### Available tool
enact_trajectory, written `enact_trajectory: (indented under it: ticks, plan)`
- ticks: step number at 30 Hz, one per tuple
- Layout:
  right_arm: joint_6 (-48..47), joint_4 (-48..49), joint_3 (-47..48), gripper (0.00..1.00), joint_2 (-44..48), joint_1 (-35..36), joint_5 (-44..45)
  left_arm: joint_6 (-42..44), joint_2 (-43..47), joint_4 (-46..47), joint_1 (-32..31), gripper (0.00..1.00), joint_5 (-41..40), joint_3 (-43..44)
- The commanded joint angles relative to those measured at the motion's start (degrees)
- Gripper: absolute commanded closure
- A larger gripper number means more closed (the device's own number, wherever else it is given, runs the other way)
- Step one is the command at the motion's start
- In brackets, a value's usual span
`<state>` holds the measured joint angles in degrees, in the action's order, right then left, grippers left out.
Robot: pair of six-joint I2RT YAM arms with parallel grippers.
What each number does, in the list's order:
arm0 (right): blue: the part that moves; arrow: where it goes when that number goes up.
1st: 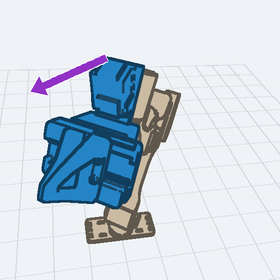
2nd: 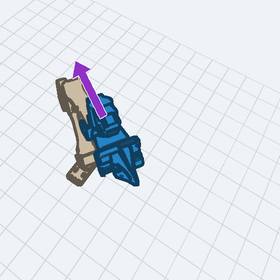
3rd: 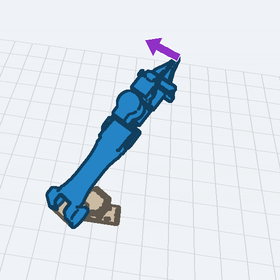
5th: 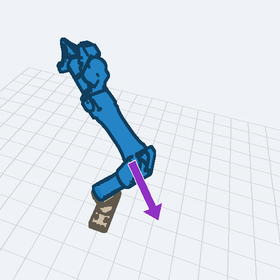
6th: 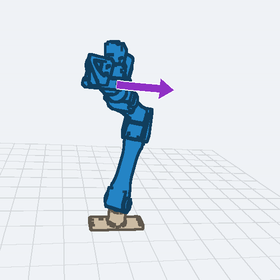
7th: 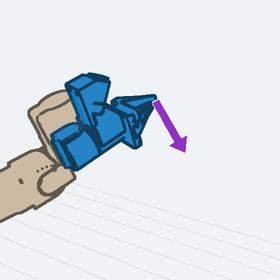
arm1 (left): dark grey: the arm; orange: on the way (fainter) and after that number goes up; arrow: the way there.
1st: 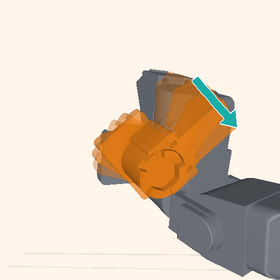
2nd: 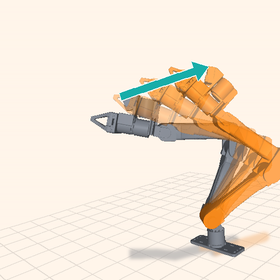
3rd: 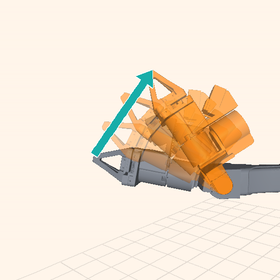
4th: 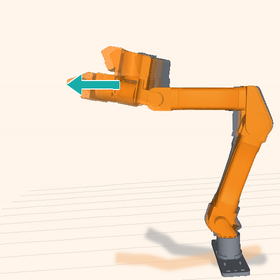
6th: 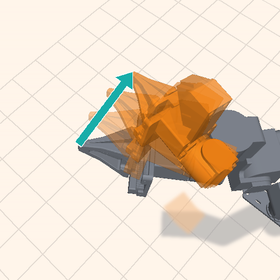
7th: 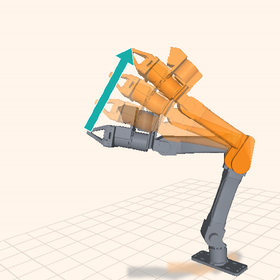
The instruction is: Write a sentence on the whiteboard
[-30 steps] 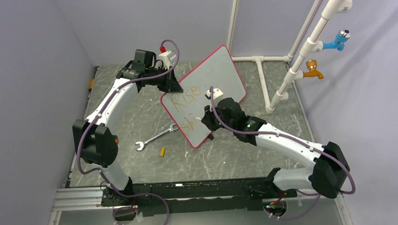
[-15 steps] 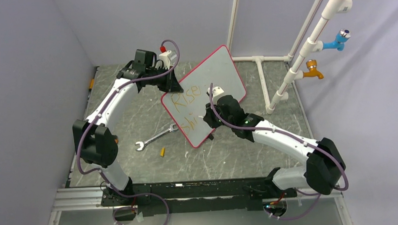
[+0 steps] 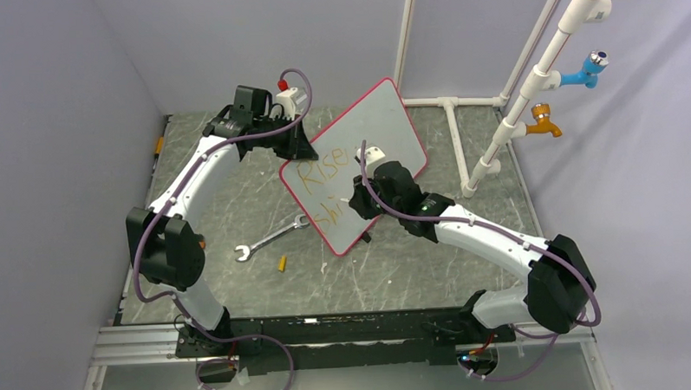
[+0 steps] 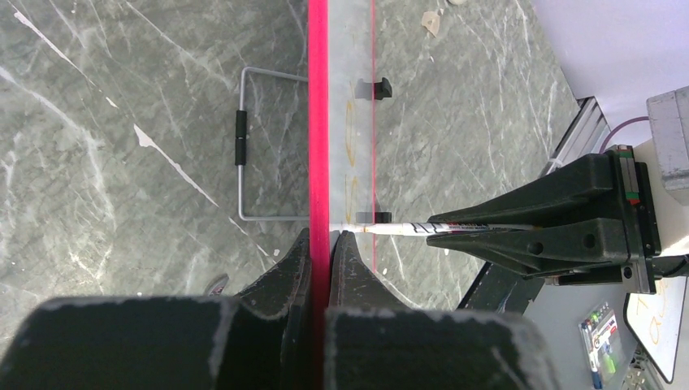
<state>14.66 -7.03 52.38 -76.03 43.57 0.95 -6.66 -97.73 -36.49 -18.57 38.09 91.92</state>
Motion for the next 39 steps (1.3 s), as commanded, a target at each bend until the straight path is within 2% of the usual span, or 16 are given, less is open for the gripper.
enact_trajectory:
  ticks: [1,20,39]
  plan:
    - [0.5,2.6,1.7,1.00,-0.8,-0.2,-0.7,11.2,-0.8,-1.0,-1.4,1.00,-11.5,-1.1]
    - [2.9,2.5,-5.4,1.00,1.8,-0.2,-1.8,9.9,0.1,-0.7,-1.5,1.00,-13.1,-1.1]
    - [1.7,0.3,0.0,1.00,1.4,-0.3,-1.1,9.6,0.4,-0.6,-1.7,1.00,-14.3,-1.3]
